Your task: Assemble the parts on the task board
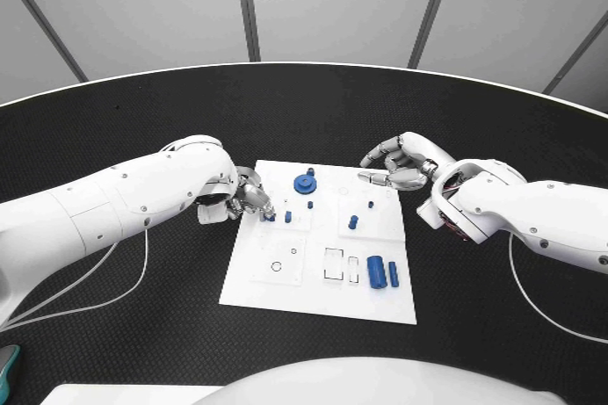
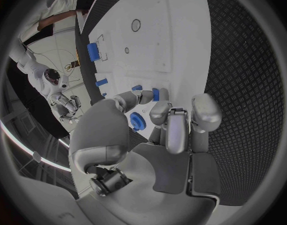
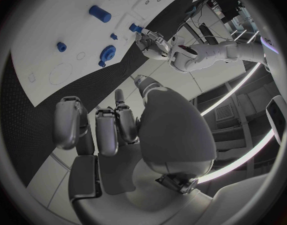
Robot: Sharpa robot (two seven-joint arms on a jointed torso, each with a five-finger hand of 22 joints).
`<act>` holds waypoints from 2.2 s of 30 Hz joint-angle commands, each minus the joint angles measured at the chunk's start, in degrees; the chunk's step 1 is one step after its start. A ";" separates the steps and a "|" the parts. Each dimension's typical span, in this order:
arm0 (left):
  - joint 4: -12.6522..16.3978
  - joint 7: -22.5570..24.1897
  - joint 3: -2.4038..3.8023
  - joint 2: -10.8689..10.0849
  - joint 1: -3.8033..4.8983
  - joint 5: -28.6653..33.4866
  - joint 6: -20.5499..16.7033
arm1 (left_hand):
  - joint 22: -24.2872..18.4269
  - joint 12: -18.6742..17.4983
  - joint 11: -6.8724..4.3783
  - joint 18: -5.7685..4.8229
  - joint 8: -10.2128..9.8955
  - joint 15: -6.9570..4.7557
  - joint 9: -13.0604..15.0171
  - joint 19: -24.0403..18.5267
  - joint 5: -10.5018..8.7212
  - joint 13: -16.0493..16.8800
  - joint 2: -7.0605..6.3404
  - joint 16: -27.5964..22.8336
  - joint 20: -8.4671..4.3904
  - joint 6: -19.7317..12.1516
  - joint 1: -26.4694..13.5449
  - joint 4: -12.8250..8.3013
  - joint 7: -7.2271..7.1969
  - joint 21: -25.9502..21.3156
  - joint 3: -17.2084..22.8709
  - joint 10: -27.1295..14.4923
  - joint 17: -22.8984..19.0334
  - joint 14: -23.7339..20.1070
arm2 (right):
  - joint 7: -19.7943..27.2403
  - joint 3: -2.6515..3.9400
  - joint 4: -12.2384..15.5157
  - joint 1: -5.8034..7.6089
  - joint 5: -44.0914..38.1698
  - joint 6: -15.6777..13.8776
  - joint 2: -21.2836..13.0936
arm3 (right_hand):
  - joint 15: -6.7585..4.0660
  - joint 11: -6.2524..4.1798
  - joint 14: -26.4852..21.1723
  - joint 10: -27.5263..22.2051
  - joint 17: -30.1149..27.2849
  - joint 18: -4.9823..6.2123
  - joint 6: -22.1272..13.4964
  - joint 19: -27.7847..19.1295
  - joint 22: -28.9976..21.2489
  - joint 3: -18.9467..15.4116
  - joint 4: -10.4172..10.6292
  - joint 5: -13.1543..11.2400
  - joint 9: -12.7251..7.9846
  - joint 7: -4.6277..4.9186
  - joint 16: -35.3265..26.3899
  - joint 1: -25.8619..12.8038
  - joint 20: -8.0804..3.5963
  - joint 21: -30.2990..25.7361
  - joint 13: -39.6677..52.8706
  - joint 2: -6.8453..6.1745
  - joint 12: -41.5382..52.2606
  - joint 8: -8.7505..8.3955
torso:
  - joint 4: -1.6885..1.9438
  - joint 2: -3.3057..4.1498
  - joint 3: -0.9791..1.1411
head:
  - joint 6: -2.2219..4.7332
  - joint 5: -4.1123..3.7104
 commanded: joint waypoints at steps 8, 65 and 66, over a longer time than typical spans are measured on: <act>-0.73 0.03 0.00 0.62 0.00 0.01 0.77 | 0.19 -0.14 -0.37 -0.28 0.24 -0.44 0.08 0.14 0.24 0.03 0.63 0.18 -0.36 2.91 0.04 -4.76 -2.33 0.36 4.85 0.68 6.33 3.44 | 0.01 0.00 0.03 0.00 0.00 0.01 -0.02 | -0.40 -0.08 4.28 0.14 6.40 0.69 -0.25 0.02 0.67 0.44 0.04 0.27 -0.09 -0.14 -0.23 -0.29 -0.48 -0.25 5.08 -0.04 0.03 0.32 | -0.03 -0.01 -0.01 | -0.11 -0.10; -5.16 -0.20 0.01 4.00 0.01 1.04 3.17 | -0.27 -0.27 -0.36 -0.19 0.35 -0.43 0.13 -0.06 0.17 -0.11 0.74 0.15 -0.40 2.88 -0.29 -4.71 -2.31 0.13 4.60 0.70 6.30 3.44 | 0.13 0.00 -0.12 0.00 0.00 0.07 0.18 | -0.40 -0.08 4.28 0.14 6.40 0.69 -0.25 0.02 0.67 0.44 0.04 0.27 -0.09 -0.14 -0.23 -0.29 -0.48 -0.25 5.08 -0.04 0.03 0.32 | 0.05 -0.02 -0.06 | -0.47 -0.51; -5.15 -0.25 0.01 4.01 0.01 1.08 3.24 | -0.27 -0.27 -0.36 -0.19 0.35 -0.43 0.13 -0.06 0.17 -0.11 0.74 0.15 -0.40 2.88 -0.29 -4.71 -2.31 0.13 4.60 0.70 6.30 3.44 | 0.13 0.00 -0.12 0.00 0.00 0.07 0.17 | -0.40 -0.08 4.28 0.14 6.40 0.69 -0.25 0.02 0.67 0.44 0.04 0.27 -0.09 -0.14 -0.23 -0.29 -0.48 -0.25 5.08 -0.04 0.03 0.32 | 0.05 -0.02 -0.06 | -0.47 -0.51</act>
